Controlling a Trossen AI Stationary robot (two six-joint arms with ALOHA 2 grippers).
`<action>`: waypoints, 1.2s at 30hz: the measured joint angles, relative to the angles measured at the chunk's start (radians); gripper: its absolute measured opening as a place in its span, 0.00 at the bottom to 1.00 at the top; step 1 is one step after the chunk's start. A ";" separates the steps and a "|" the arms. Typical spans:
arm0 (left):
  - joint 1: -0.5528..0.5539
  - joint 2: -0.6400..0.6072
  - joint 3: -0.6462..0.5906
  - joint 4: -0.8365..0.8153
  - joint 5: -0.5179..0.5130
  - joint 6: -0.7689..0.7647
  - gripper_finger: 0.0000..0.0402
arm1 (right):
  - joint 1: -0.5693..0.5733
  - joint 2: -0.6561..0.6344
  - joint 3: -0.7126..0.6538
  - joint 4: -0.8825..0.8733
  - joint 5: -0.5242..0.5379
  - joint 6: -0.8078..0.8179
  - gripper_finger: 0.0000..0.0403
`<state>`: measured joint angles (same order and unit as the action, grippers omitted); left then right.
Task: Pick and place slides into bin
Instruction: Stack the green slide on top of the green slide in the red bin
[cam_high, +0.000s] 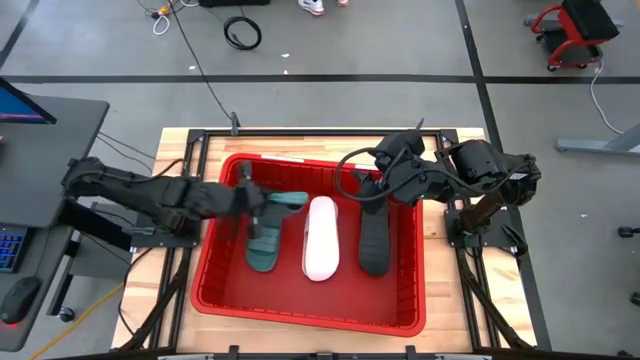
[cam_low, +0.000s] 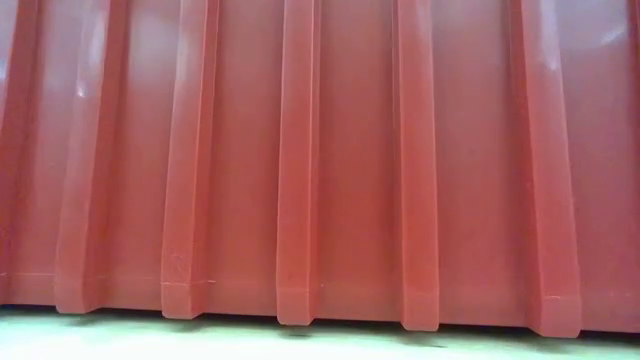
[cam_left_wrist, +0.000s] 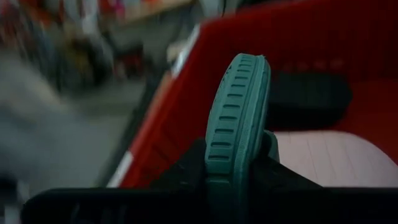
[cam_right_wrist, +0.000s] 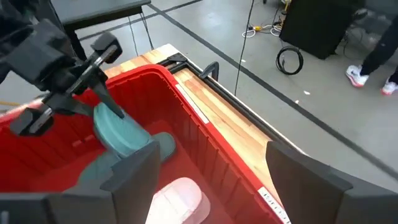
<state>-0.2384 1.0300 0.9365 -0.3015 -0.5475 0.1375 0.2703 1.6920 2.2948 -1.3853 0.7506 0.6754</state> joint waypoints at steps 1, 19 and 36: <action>0.002 0.049 0.065 -0.086 -0.003 -0.061 0.17 | 0.000 0.000 0.000 0.000 0.000 -0.016 0.74; 0.133 0.820 0.894 -1.219 -0.008 -1.079 0.17 | -0.019 -0.123 0.000 -0.056 -0.207 -0.341 0.74; 0.222 0.874 0.759 -1.273 0.077 -1.527 0.18 | -0.019 -0.304 0.000 -0.188 -0.279 -0.445 0.74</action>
<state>-0.0167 1.9041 1.6952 -1.5745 -0.4703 -1.3890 0.2516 1.3882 2.2951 -1.5731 0.4721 0.2304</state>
